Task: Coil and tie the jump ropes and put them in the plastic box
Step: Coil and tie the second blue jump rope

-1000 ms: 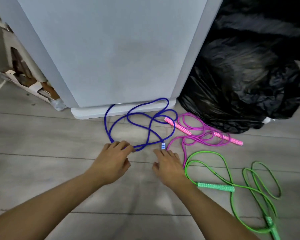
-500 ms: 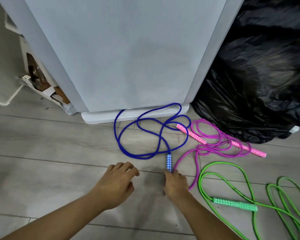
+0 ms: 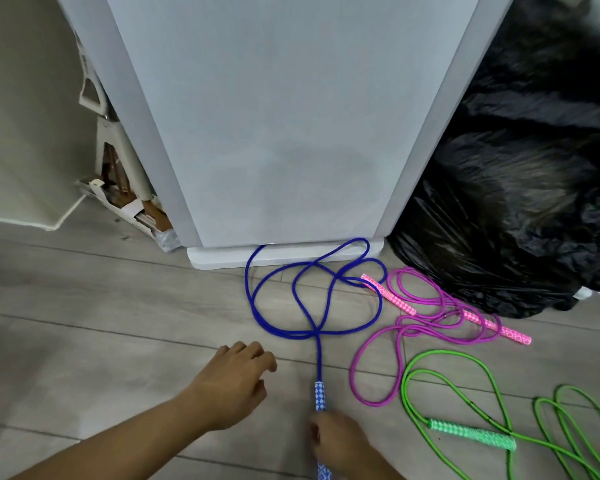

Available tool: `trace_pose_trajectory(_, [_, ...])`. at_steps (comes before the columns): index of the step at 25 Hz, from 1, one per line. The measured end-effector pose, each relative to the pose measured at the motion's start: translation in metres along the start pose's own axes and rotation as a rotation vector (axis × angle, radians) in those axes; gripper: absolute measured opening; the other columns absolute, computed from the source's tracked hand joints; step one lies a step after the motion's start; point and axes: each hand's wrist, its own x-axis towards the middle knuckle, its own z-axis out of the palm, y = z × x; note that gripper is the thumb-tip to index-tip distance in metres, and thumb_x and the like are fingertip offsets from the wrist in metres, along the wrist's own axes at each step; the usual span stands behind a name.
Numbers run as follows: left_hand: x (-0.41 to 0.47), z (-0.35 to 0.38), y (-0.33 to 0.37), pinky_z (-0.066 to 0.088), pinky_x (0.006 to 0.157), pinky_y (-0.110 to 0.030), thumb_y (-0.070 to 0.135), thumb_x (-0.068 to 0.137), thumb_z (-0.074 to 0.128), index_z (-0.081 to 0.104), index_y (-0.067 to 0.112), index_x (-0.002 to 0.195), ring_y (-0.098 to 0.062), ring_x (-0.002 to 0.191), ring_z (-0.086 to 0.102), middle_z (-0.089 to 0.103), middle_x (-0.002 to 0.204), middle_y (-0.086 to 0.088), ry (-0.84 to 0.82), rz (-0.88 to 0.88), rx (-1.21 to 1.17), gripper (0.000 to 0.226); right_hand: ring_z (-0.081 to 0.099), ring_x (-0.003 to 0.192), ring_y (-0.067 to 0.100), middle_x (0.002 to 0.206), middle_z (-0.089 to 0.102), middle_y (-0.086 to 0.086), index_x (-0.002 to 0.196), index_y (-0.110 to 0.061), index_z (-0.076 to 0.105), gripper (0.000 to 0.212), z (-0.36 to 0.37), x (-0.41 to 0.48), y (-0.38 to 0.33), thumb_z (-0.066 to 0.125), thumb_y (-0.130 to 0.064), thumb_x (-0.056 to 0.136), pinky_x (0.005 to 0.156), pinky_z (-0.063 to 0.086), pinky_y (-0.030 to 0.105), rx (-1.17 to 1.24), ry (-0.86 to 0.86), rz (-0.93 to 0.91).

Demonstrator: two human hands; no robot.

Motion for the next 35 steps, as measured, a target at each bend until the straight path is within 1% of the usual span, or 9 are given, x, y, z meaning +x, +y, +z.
trace_pose_trajectory(2, [-0.003, -0.01, 0.003, 0.039, 0.096, -0.031, 0.038, 0.099, 0.042, 0.051, 0.031, 0.13, -0.016, 0.116, 0.051, 0.054, 0.128, 0.009, -0.027, -0.068, -0.092, 0.034, 0.061, 0.107, 0.033, 0.114, 0.062, 0.01, 0.11, -0.022, 0.062, 0.024, -0.029, -0.015, -0.015, 0.053, -0.027, 0.088, 0.091, 0.046, 0.034, -0.05, 0.119, -0.124])
trace_pose_trajectory(5, [0.0, -0.027, 0.013, 0.048, 0.08, -0.027, 0.044, 0.098, 0.05, 0.062, 0.022, 0.112, -0.016, 0.096, 0.064, 0.069, 0.104, 0.002, -0.053, -0.341, -0.635, 0.029, 0.056, 0.101, 0.029, 0.111, 0.057, 0.008, 0.118, -0.025, 0.058, 0.027, -0.08, -0.047, -0.049, 0.05, -0.027, 0.092, 0.088, 0.041, 0.037, -0.054, 0.322, -0.369])
trace_pose_trajectory(8, [-0.001, -0.036, 0.023, 0.052, 0.063, -0.025, 0.027, 0.095, 0.061, 0.05, 0.025, 0.12, -0.018, 0.079, 0.066, 0.07, 0.095, -0.007, -0.053, -0.54, -1.056, 0.027, 0.052, 0.103, 0.027, 0.115, 0.054, 0.007, 0.122, -0.018, 0.047, 0.029, -0.107, -0.068, -0.071, 0.051, -0.028, 0.095, 0.083, 0.035, 0.033, -0.006, 0.384, -0.478])
trace_pose_trajectory(11, [0.0, -0.027, 0.024, 0.062, 0.07, -0.042, 0.008, 0.092, 0.063, 0.05, 0.03, 0.123, -0.025, 0.08, 0.07, 0.069, 0.096, -0.015, 0.023, -0.602, -1.311, 0.041, 0.053, 0.097, 0.02, 0.11, 0.056, 0.001, 0.114, -0.022, 0.046, 0.023, -0.109, -0.061, -0.071, 0.051, -0.035, 0.096, 0.079, 0.038, 0.031, 0.14, 0.37, -0.541])
trace_pose_trajectory(14, [0.003, -0.026, 0.011, 0.062, 0.069, -0.044, 0.001, 0.093, 0.057, 0.058, 0.043, 0.108, -0.024, 0.072, 0.069, 0.064, 0.093, -0.013, 0.183, -0.509, -1.147, 0.045, 0.056, 0.095, 0.014, 0.106, 0.059, -0.006, 0.111, -0.028, 0.048, 0.022, -0.102, -0.015, -0.05, 0.046, -0.044, 0.097, 0.082, 0.044, 0.03, 0.184, 0.464, -0.414])
trace_pose_trajectory(19, [0.001, -0.035, -0.015, 0.059, 0.066, -0.028, -0.004, 0.088, 0.05, 0.062, 0.046, 0.108, -0.017, 0.074, 0.065, 0.062, 0.104, 0.002, 0.116, -0.397, -1.01, 0.055, 0.038, 0.136, 0.027, 0.147, 0.041, 0.006, 0.149, -0.017, 0.03, 0.07, -0.127, 0.106, 0.029, 0.061, -0.033, 0.089, 0.113, 0.033, 0.037, -0.063, 0.565, 0.101])
trace_pose_trajectory(25, [0.005, -0.028, -0.019, 0.054, 0.062, -0.021, -0.006, 0.078, 0.05, 0.068, 0.048, 0.099, -0.009, 0.067, 0.065, 0.066, 0.097, 0.016, 0.026, -0.456, -0.95, 0.06, 0.014, 0.152, 0.03, 0.165, 0.013, 0.009, 0.159, -0.02, 0.005, 0.094, -0.16, 0.19, 0.048, 0.06, -0.046, 0.087, 0.121, 0.017, 0.048, -0.041, 0.437, 0.228])
trace_pose_trajectory(30, [0.023, -0.026, -0.019, 0.037, 0.057, -0.026, 0.009, 0.088, 0.067, 0.066, 0.008, 0.08, -0.023, 0.073, 0.049, 0.056, 0.082, -0.013, -0.145, -0.359, -1.012, 0.008, 0.025, 0.144, 0.039, 0.156, 0.026, 0.015, 0.152, -0.021, 0.026, 0.074, -0.16, 0.21, 0.057, 0.062, -0.036, 0.088, 0.114, 0.032, 0.049, -0.058, 0.263, 0.281])
trace_pose_trajectory(35, [0.016, -0.042, -0.019, 0.053, 0.068, -0.019, -0.004, 0.083, 0.046, 0.064, 0.052, 0.102, -0.009, 0.075, 0.065, 0.065, 0.097, 0.019, 0.124, -0.407, -1.016, 0.061, 0.052, 0.12, 0.036, 0.135, 0.048, 0.013, 0.133, -0.011, 0.053, 0.04, -0.099, 0.202, 0.01, 0.043, -0.012, 0.095, 0.1, 0.046, 0.044, -0.256, 0.364, 0.036])
